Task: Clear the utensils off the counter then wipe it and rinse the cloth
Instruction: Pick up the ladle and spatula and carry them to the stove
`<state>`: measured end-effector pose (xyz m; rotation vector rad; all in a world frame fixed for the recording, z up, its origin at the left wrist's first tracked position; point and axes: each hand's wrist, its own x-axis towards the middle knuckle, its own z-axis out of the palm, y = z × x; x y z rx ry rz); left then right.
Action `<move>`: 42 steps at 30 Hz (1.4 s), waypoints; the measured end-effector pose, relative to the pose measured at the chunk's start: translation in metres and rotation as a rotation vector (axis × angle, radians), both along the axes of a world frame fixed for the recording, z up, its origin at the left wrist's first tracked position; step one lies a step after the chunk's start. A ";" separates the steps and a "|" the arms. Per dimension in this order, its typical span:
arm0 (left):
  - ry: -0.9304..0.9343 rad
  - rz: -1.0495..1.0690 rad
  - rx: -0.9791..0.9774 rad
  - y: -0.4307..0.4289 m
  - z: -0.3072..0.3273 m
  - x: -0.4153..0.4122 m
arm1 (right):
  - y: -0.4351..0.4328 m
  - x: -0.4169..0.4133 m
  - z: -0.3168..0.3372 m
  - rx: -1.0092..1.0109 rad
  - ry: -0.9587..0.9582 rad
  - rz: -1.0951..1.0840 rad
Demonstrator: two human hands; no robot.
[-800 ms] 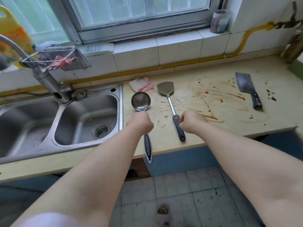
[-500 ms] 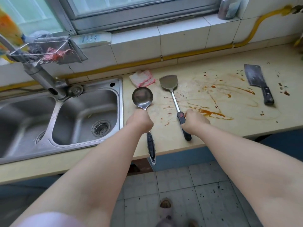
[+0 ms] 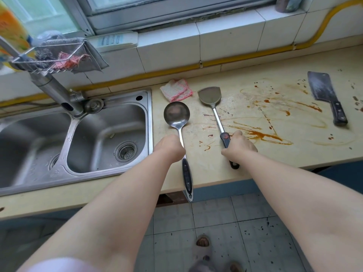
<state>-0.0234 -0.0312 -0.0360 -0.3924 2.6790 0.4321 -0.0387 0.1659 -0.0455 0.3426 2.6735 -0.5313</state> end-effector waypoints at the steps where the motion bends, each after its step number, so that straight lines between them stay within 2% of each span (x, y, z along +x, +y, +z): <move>1: -0.007 -0.002 -0.002 0.000 0.001 0.001 | 0.001 -0.001 0.003 -0.058 -0.016 -0.025; 5: -0.039 0.012 0.004 0.005 0.007 0.003 | -0.003 -0.005 0.013 -0.365 -0.107 -0.121; 8: -0.059 0.019 -0.009 0.011 0.013 0.005 | -0.008 -0.007 0.021 -0.578 -0.113 -0.291; 11: -0.092 0.004 -0.047 0.017 0.016 0.011 | -0.009 -0.004 0.026 -0.677 -0.086 -0.362; 16: -0.156 -0.042 -0.094 0.026 0.013 0.023 | -0.004 0.003 0.025 -0.576 0.080 -0.301; 22: -0.172 0.050 -0.076 0.037 0.000 0.033 | 0.015 0.012 0.029 -0.458 0.167 -0.177; 28: -0.140 0.127 -0.072 0.043 -0.006 0.040 | 0.021 0.019 0.029 -0.427 0.192 -0.170; 35: -0.117 0.243 0.076 0.039 -0.002 0.041 | 0.032 0.024 0.025 -0.419 0.172 -0.172; 42: -0.063 0.432 0.407 0.047 0.020 0.042 | 0.035 0.028 0.029 -0.454 0.172 -0.200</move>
